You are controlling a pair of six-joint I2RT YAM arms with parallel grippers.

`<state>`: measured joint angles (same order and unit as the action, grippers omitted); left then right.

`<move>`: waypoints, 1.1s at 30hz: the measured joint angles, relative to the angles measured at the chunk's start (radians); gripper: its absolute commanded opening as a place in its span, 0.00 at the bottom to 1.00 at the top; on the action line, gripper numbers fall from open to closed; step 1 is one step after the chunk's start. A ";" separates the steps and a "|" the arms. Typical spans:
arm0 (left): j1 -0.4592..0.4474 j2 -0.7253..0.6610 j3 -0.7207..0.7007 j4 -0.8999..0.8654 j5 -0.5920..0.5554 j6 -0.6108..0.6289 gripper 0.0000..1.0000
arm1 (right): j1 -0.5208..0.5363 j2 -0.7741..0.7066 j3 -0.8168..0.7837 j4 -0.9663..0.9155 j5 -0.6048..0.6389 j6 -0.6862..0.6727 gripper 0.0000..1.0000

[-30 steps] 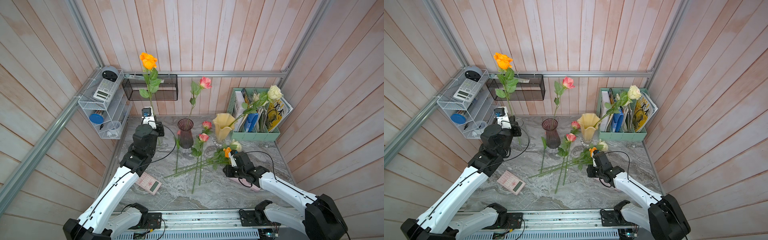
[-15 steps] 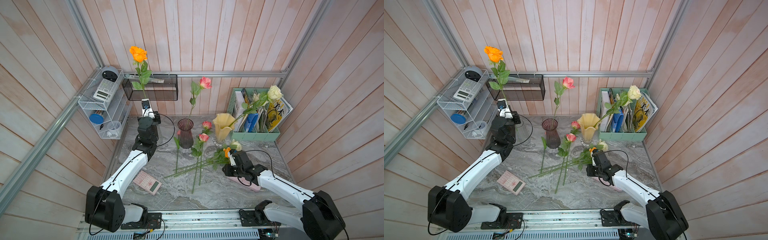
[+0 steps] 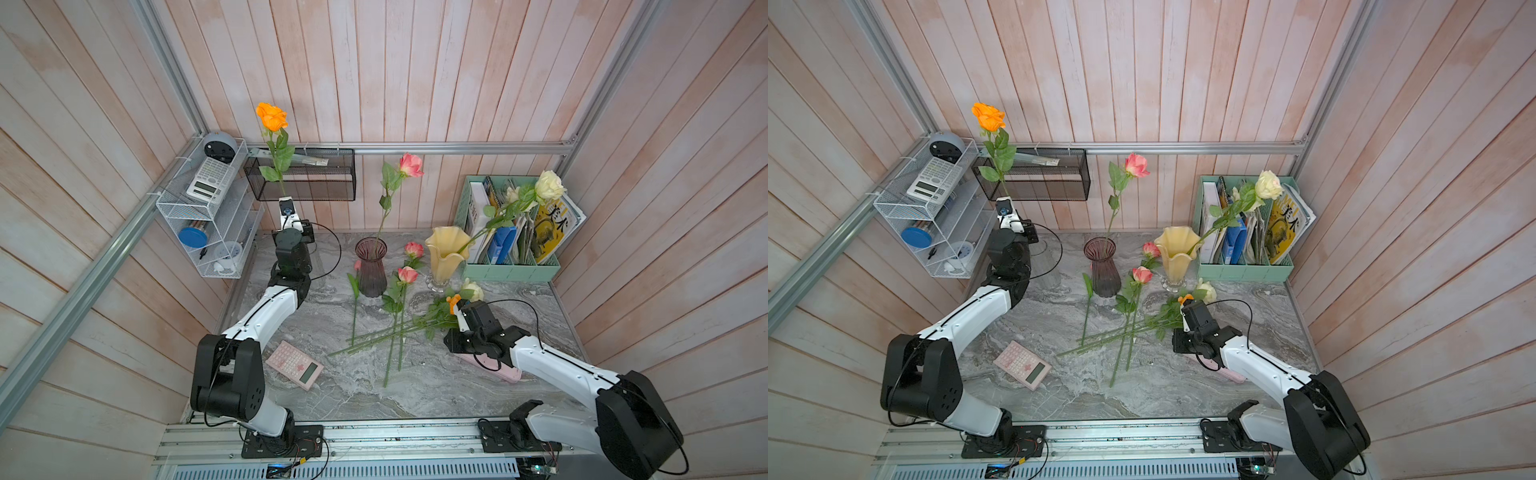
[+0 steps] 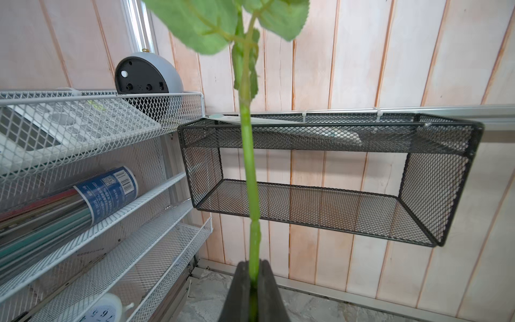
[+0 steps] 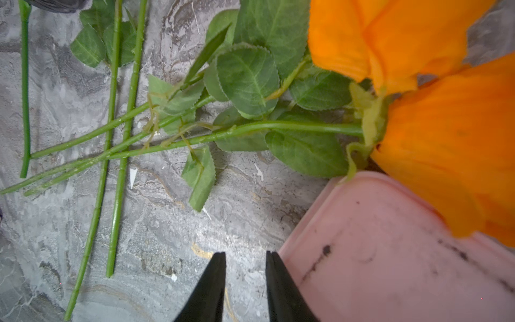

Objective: Arrange the flowers in different vases according to their colors
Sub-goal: Insert the flower into the vase.

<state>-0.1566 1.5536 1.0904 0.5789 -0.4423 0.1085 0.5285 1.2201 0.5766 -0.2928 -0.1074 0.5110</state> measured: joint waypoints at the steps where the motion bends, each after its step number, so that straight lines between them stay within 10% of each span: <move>1: 0.002 0.005 0.000 0.005 0.001 0.000 0.00 | 0.000 0.004 0.003 0.001 0.000 -0.003 0.31; 33: 0.012 0.149 -0.034 0.223 0.041 0.005 0.03 | 0.000 0.103 0.074 -0.044 -0.030 -0.068 0.32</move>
<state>-0.1444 1.7027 1.0569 0.8017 -0.4015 0.1135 0.5285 1.3231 0.6510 -0.3367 -0.1375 0.4431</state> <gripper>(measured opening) 0.076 0.323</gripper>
